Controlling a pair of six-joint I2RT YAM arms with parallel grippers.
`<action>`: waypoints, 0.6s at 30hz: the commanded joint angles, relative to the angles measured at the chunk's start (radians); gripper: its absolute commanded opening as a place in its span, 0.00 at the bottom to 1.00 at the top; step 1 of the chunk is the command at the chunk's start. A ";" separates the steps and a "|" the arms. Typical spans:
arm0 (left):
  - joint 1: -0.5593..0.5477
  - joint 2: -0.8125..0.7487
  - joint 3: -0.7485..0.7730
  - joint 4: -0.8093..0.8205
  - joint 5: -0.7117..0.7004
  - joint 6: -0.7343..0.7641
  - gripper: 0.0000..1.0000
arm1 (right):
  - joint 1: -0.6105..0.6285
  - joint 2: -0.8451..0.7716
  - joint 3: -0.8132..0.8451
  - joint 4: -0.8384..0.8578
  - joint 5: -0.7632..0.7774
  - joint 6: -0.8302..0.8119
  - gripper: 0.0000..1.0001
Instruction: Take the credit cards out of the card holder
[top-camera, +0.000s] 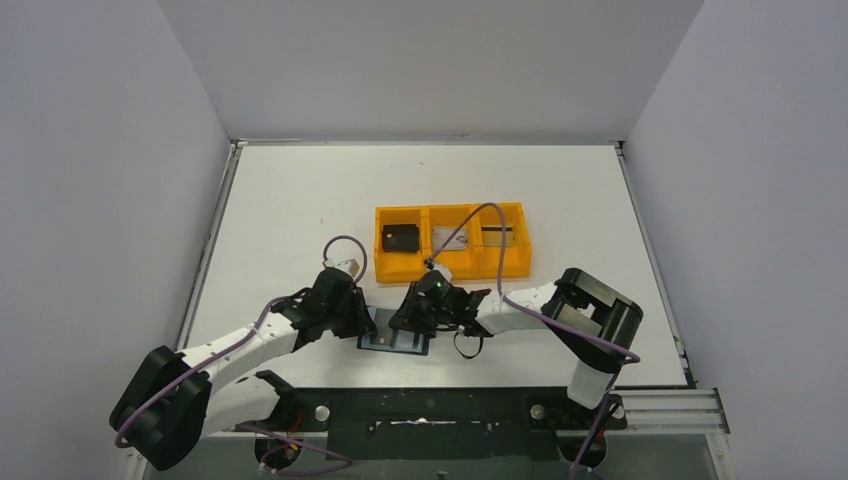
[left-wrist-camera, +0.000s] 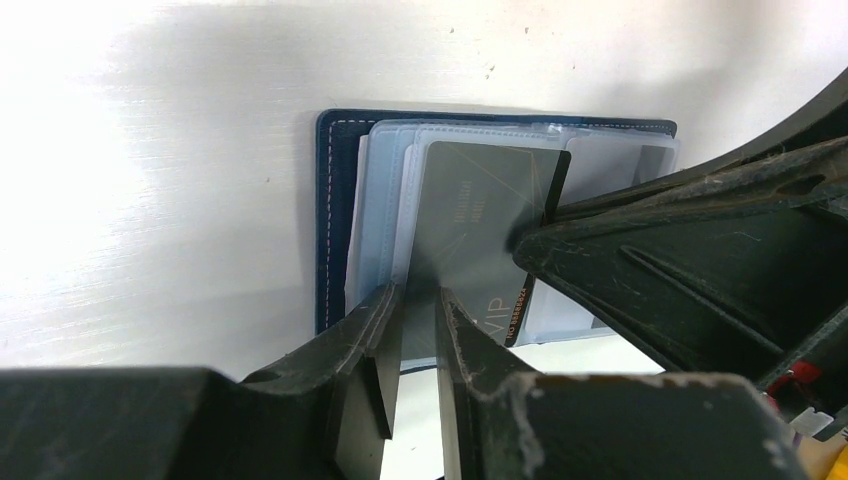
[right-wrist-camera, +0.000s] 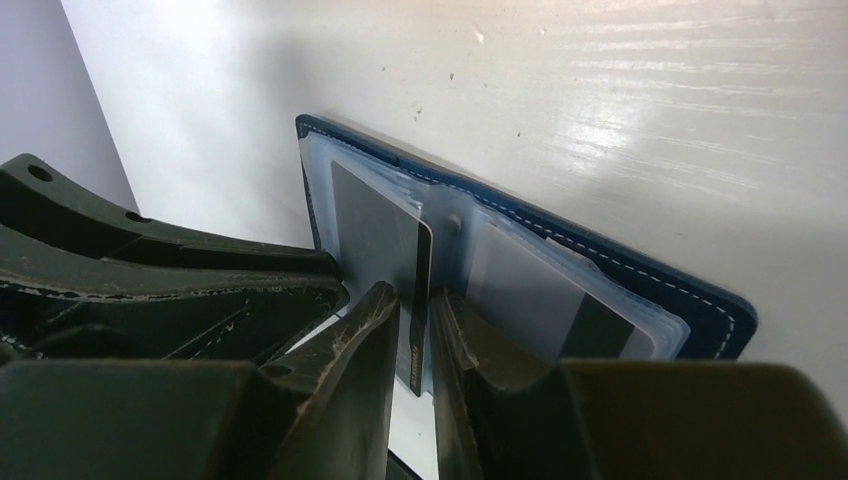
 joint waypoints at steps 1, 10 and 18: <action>0.005 0.000 0.017 -0.008 -0.033 -0.006 0.19 | -0.001 -0.068 -0.021 0.075 -0.009 0.003 0.19; 0.005 0.010 0.020 -0.014 -0.042 -0.006 0.18 | -0.001 -0.075 -0.036 0.116 -0.034 -0.005 0.07; 0.005 0.009 0.022 -0.025 -0.058 -0.009 0.17 | -0.015 -0.090 -0.057 0.123 -0.057 -0.014 0.01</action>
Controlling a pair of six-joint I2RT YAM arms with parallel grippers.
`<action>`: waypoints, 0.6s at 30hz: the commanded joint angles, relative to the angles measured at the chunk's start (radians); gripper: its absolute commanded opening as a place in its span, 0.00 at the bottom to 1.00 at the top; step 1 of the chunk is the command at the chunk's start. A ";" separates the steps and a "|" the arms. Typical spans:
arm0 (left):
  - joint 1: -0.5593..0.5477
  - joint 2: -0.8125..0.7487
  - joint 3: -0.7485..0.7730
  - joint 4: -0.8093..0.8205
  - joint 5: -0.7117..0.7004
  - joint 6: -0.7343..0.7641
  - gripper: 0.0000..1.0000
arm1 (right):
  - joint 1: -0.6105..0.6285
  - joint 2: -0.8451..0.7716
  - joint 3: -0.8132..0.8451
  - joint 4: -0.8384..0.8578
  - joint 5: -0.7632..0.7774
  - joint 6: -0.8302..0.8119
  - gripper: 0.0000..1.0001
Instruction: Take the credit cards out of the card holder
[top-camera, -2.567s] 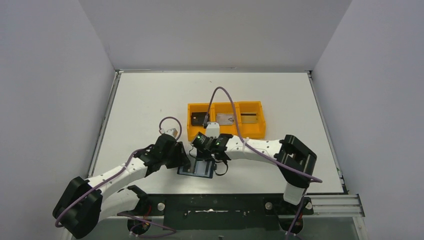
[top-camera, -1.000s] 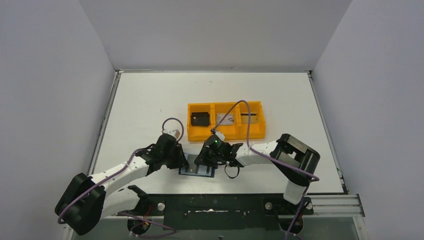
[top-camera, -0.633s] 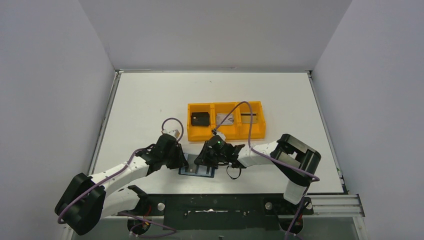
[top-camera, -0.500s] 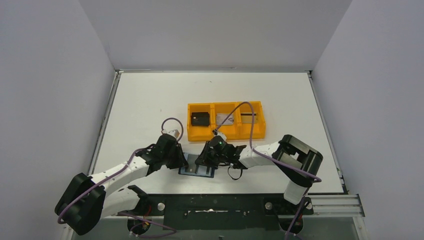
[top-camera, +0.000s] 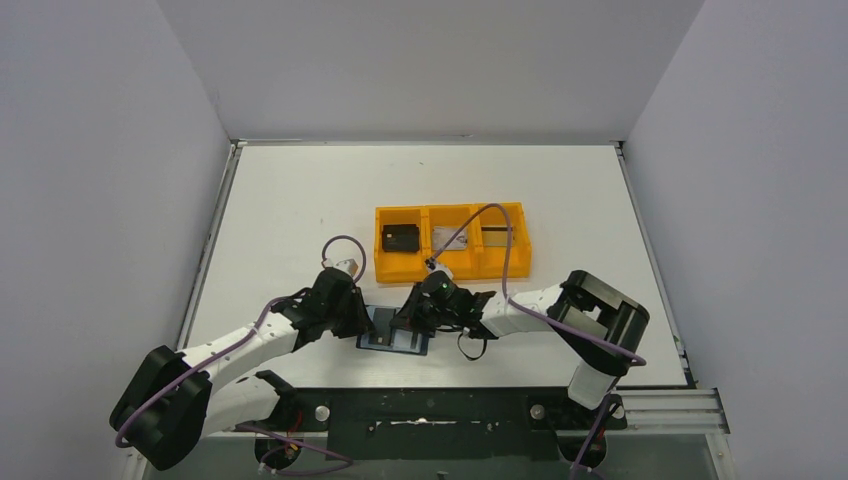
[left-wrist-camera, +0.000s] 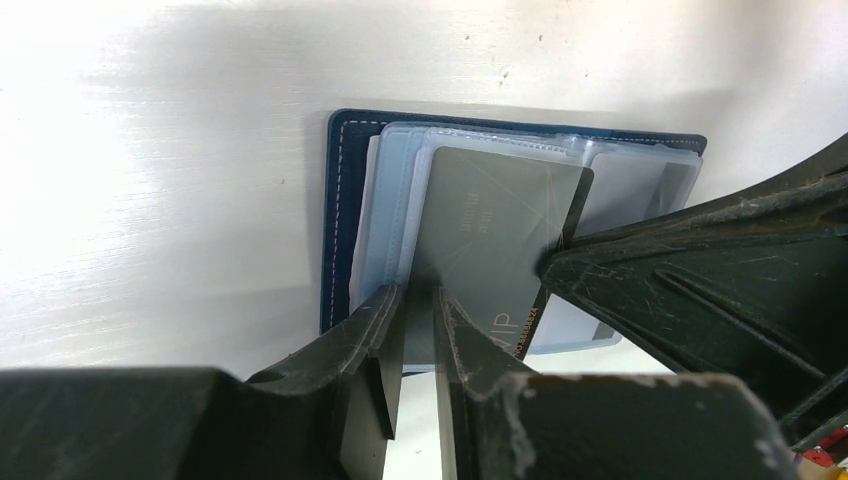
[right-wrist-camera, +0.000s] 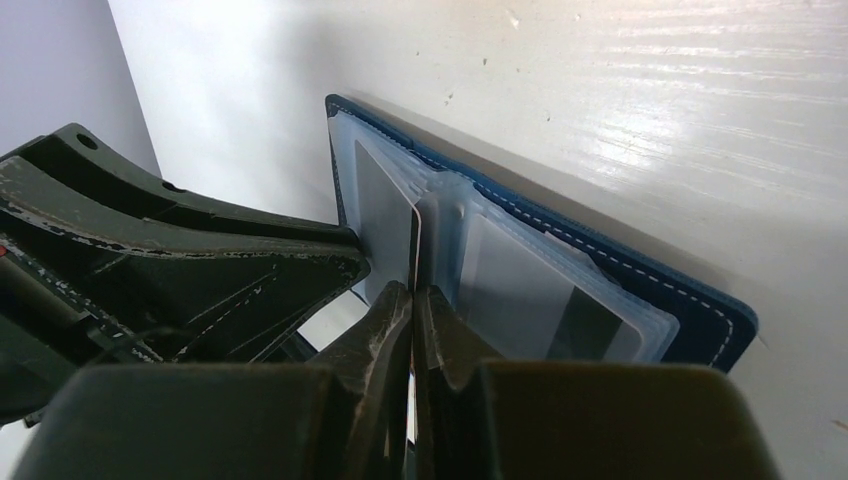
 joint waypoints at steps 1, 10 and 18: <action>0.005 0.007 0.022 -0.021 -0.038 -0.005 0.17 | -0.016 -0.062 -0.018 0.058 -0.039 -0.021 0.01; 0.006 0.019 0.024 -0.020 -0.045 -0.005 0.17 | -0.058 -0.074 -0.073 0.113 -0.110 -0.023 0.02; 0.006 0.018 0.026 -0.023 -0.046 -0.006 0.17 | -0.073 -0.069 -0.100 0.133 -0.140 -0.018 0.04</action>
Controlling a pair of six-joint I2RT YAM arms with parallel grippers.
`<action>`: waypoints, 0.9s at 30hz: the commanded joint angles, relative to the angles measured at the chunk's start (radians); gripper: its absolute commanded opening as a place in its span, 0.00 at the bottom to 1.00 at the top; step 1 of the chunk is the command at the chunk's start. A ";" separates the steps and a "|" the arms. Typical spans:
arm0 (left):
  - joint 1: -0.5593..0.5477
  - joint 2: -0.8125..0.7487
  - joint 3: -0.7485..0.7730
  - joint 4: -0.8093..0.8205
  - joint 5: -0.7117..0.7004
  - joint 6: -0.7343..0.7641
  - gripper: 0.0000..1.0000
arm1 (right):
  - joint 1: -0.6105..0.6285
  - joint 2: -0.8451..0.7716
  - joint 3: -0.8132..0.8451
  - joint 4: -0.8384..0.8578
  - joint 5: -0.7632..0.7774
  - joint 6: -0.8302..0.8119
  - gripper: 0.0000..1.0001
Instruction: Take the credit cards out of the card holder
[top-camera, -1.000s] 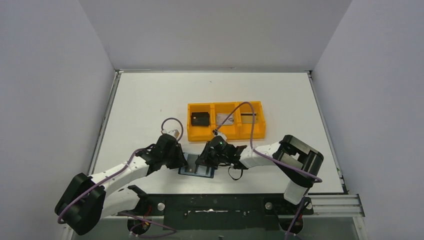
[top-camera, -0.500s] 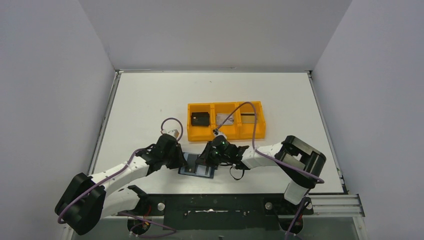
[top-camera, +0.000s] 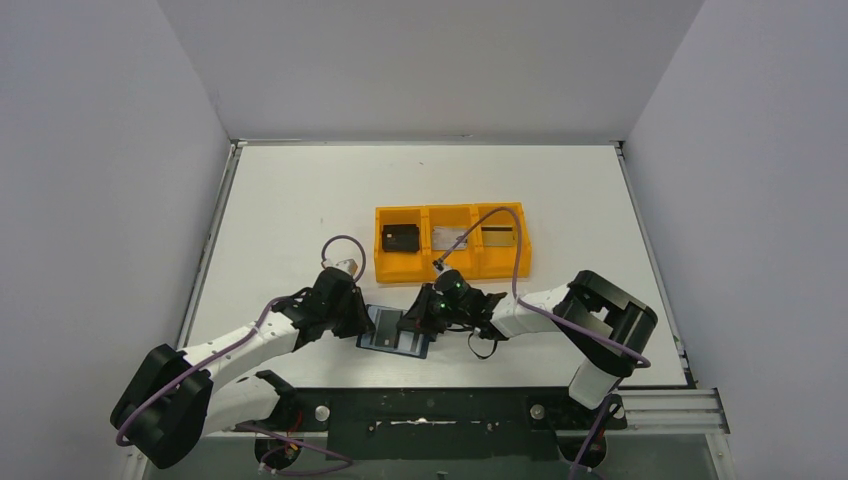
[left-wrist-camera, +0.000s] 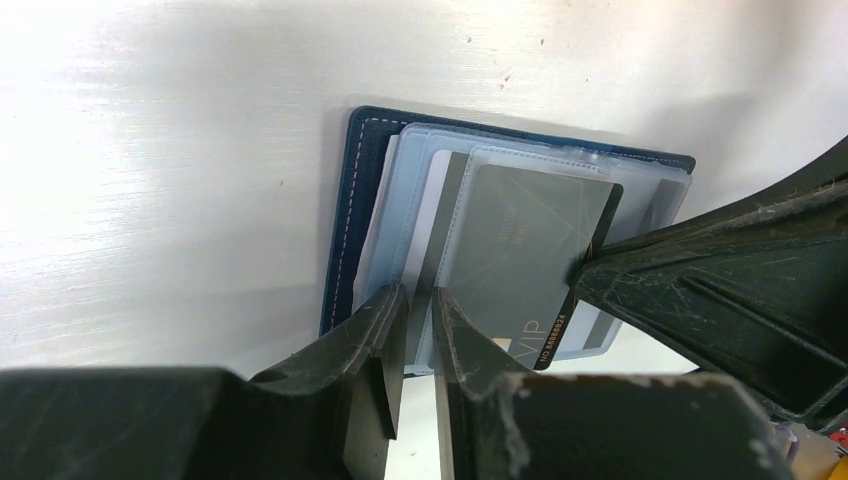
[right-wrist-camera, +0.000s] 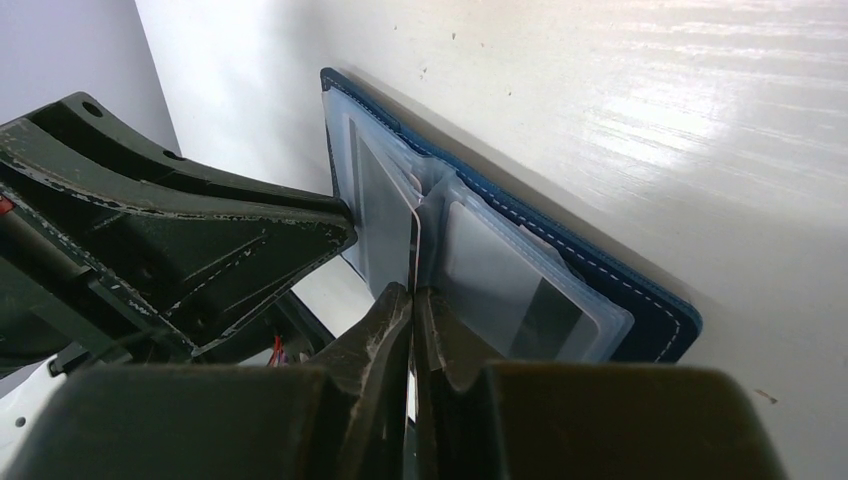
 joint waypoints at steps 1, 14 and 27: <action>0.008 0.010 0.026 -0.024 -0.042 0.011 0.17 | -0.010 -0.037 -0.015 0.053 -0.029 -0.004 0.05; 0.005 0.004 0.028 -0.026 -0.039 0.015 0.16 | -0.012 0.001 -0.017 0.120 -0.034 0.025 0.12; 0.005 0.007 0.027 -0.021 -0.034 0.015 0.16 | 0.001 0.033 -0.005 0.149 -0.062 0.020 0.22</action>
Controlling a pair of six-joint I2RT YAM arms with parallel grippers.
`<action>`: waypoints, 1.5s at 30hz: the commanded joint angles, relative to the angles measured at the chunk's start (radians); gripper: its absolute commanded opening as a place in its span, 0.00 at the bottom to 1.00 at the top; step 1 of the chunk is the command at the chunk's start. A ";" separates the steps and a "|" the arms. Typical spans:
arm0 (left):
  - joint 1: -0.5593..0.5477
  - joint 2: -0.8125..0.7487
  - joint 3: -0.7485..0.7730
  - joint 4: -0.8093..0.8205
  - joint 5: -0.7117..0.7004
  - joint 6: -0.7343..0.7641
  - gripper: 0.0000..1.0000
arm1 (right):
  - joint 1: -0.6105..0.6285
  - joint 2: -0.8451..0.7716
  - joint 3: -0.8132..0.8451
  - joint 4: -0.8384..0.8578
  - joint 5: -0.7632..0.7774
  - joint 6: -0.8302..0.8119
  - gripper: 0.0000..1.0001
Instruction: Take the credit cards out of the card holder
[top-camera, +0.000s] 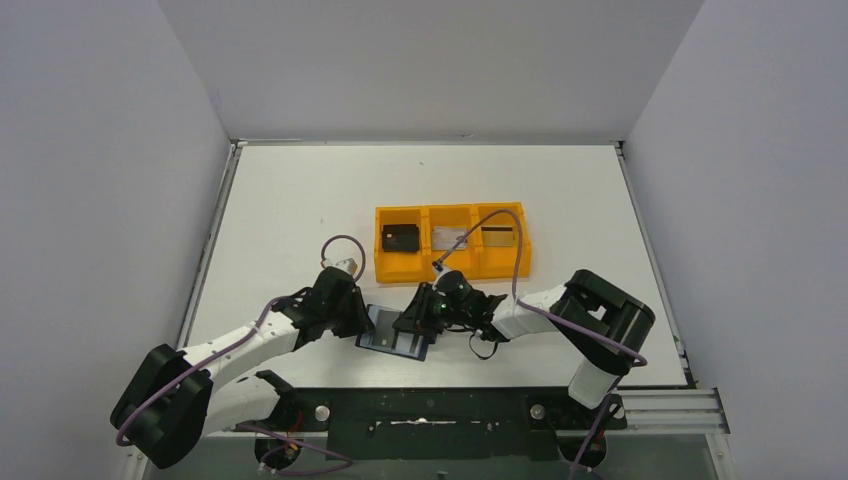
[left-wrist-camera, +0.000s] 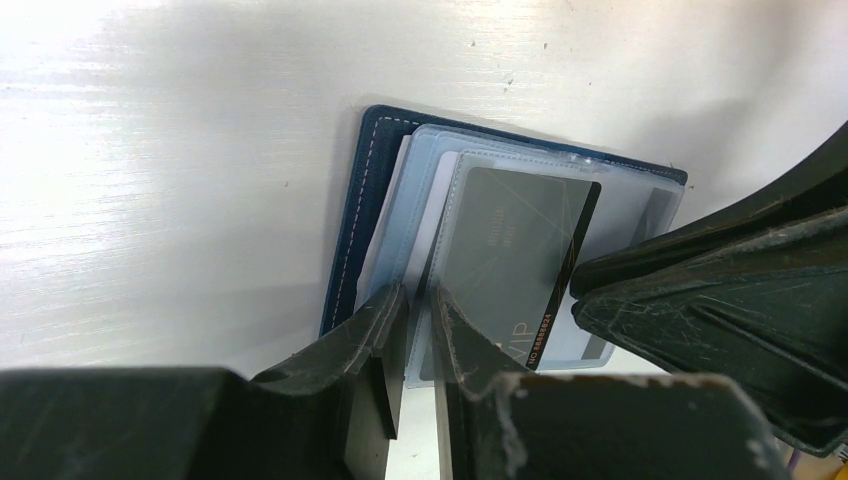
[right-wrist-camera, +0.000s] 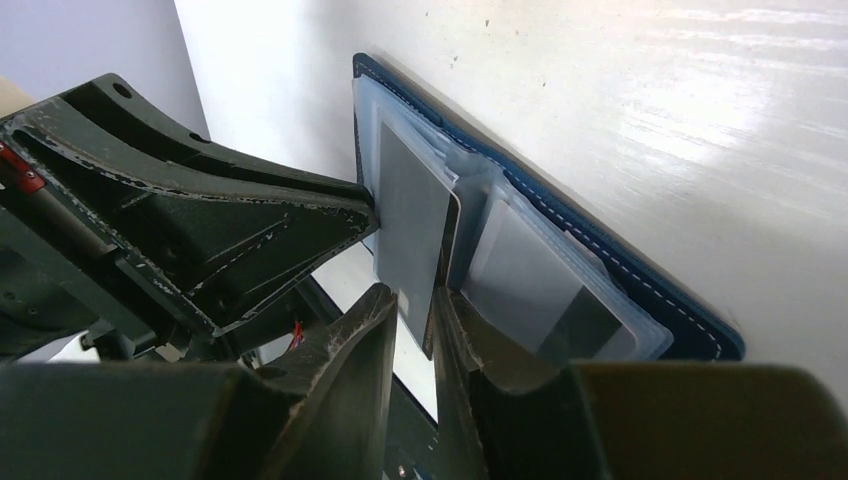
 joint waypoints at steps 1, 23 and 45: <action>0.006 0.006 0.025 -0.016 -0.027 0.016 0.16 | 0.011 0.032 0.026 0.061 -0.009 0.003 0.22; 0.006 -0.006 0.025 -0.023 -0.028 0.015 0.14 | 0.066 0.026 0.092 -0.124 0.117 -0.022 0.23; 0.007 -0.037 0.032 -0.048 -0.061 0.002 0.15 | 0.028 -0.029 -0.070 0.130 0.025 0.037 0.01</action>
